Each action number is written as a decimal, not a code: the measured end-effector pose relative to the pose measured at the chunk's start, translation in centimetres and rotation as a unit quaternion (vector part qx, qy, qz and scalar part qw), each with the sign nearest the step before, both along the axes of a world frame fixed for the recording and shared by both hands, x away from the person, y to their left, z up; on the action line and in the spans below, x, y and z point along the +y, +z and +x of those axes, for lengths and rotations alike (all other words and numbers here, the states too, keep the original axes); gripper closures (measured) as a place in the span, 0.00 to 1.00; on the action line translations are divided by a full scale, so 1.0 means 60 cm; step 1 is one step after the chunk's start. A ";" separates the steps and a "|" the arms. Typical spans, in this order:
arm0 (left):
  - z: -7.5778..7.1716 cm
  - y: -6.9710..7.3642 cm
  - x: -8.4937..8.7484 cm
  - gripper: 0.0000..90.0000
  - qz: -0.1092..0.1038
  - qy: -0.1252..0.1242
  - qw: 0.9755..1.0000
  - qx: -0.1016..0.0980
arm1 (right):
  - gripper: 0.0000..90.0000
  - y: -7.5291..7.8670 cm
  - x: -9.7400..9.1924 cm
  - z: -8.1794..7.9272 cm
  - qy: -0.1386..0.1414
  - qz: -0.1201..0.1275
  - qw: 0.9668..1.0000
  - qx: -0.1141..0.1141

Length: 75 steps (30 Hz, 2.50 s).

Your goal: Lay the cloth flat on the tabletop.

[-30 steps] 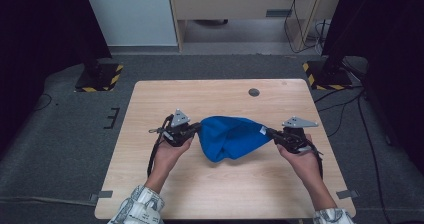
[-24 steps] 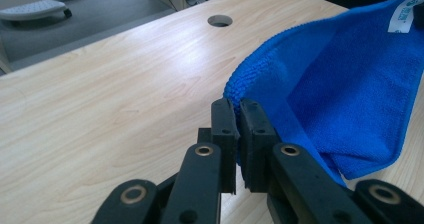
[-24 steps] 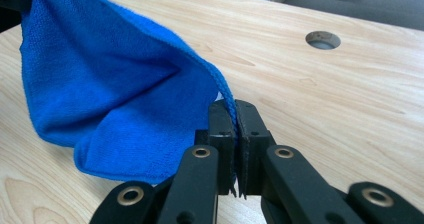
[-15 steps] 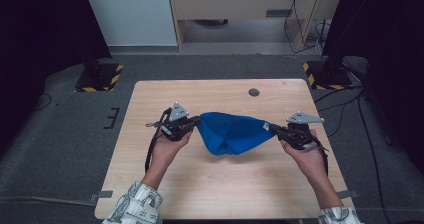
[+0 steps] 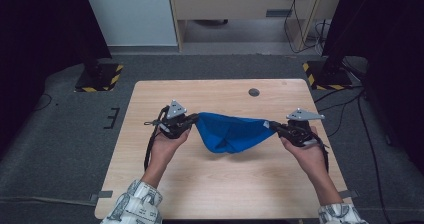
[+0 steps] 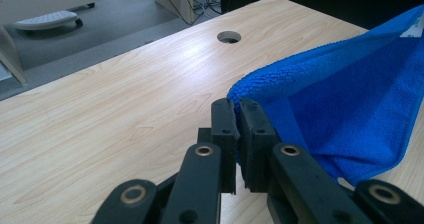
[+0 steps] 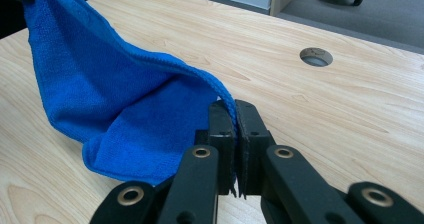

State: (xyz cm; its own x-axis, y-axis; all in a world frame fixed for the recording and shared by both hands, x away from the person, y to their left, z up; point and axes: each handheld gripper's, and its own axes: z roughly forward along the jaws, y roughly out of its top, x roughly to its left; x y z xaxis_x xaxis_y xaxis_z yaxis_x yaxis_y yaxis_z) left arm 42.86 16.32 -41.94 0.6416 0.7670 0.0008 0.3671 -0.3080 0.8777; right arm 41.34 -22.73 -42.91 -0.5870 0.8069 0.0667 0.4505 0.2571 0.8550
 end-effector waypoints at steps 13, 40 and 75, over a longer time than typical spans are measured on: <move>-0.007 0.006 0.003 0.95 -0.008 0.006 1.000 -0.013 | 0.97 0.013 0.001 -0.003 0.001 0.000 1.000 -0.009; -0.035 0.028 0.008 0.95 -0.024 -0.002 0.999 -0.026 | 0.97 0.059 0.001 -0.035 0.019 0.004 0.999 -0.042; -0.124 0.130 0.023 0.95 -0.031 -0.046 0.997 -0.052 | 0.96 0.162 -0.006 -0.123 0.060 -0.005 0.994 -0.089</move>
